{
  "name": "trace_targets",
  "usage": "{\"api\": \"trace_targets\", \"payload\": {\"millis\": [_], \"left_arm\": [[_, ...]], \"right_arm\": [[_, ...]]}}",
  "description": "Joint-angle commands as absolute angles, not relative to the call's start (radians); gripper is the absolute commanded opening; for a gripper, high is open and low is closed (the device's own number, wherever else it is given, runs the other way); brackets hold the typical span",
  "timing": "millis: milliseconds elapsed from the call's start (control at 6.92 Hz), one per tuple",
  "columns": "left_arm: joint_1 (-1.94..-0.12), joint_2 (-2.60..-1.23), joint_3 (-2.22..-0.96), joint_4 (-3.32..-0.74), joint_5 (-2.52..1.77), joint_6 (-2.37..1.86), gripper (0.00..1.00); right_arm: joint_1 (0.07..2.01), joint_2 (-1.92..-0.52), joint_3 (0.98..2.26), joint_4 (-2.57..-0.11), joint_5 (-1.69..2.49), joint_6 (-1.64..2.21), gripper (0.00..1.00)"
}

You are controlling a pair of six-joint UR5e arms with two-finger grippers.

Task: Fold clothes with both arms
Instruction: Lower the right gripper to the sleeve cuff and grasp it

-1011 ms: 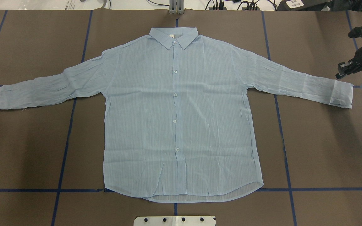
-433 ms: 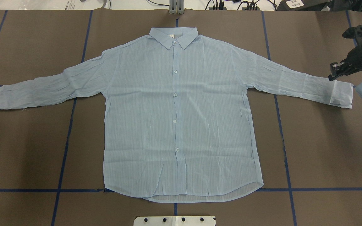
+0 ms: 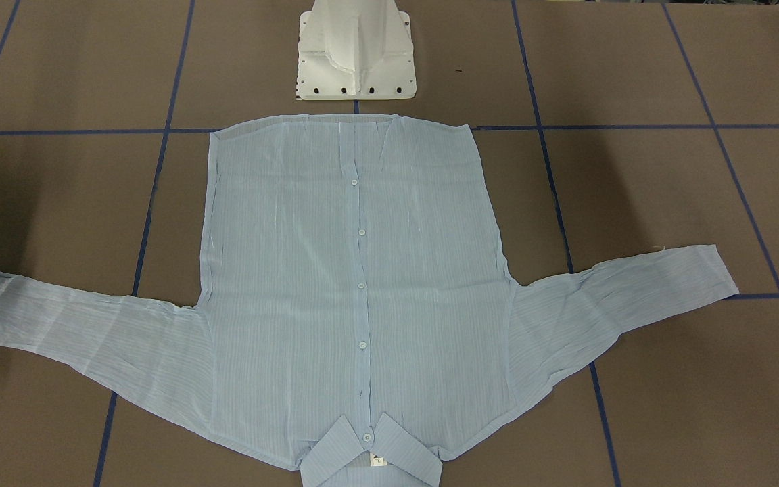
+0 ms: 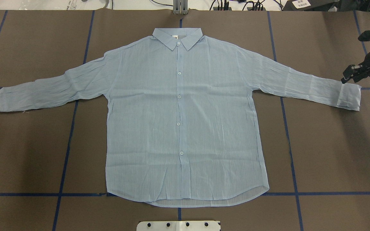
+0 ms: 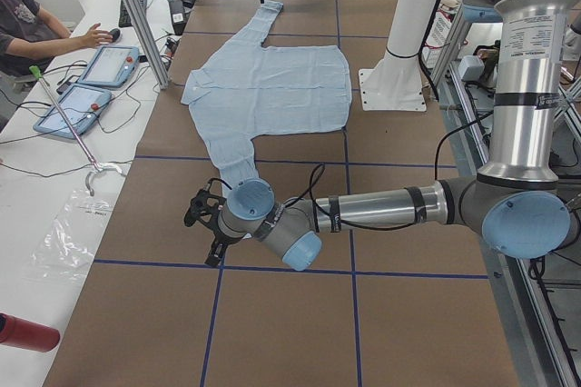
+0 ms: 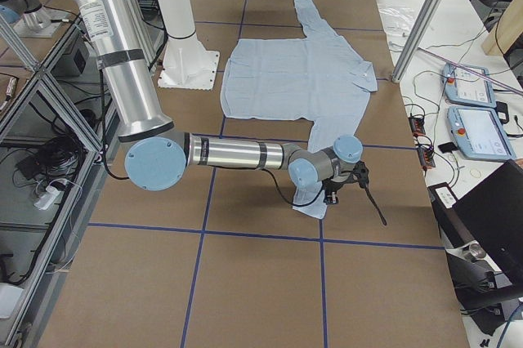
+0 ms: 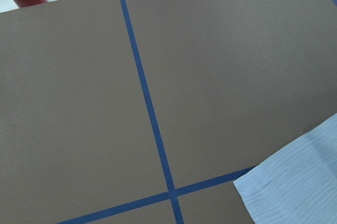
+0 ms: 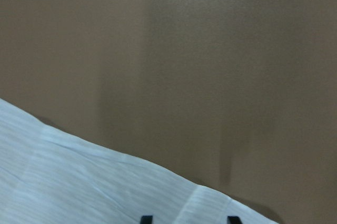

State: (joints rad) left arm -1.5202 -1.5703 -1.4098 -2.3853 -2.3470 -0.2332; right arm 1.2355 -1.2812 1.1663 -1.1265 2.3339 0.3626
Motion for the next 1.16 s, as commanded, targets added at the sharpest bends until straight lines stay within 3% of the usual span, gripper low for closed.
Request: {"api": "trace_targets", "payload": {"millis": [0, 144, 433, 867, 1011], "left_arm": [[-1.52, -1.569, -1.41, -2.385, -2.349, -0.233, 1.0], [-1.52, -1.569, -1.41, -2.387, -2.349, -0.233, 1.0], [-1.52, -1.569, -1.411, -2.387, -2.349, -0.233, 1.0], [-1.52, -1.569, -1.413, -2.387, -2.349, -0.233, 1.0], [-1.52, -1.571, -1.413, -2.387, -2.349, -0.233, 1.0]], "right_arm": [[1.253, -1.275, 1.125, -1.124, 2.332, 0.353, 1.0], [1.252, -1.267, 1.094, -1.118, 2.33, 0.348, 1.0], [1.246, -1.263, 1.06, -1.118, 2.327, 0.347, 0.77], [1.238, -1.256, 1.039, -1.12, 2.309, 0.347, 0.62], [1.236, -1.256, 1.032, -1.12, 2.309, 0.348, 0.43]]}}
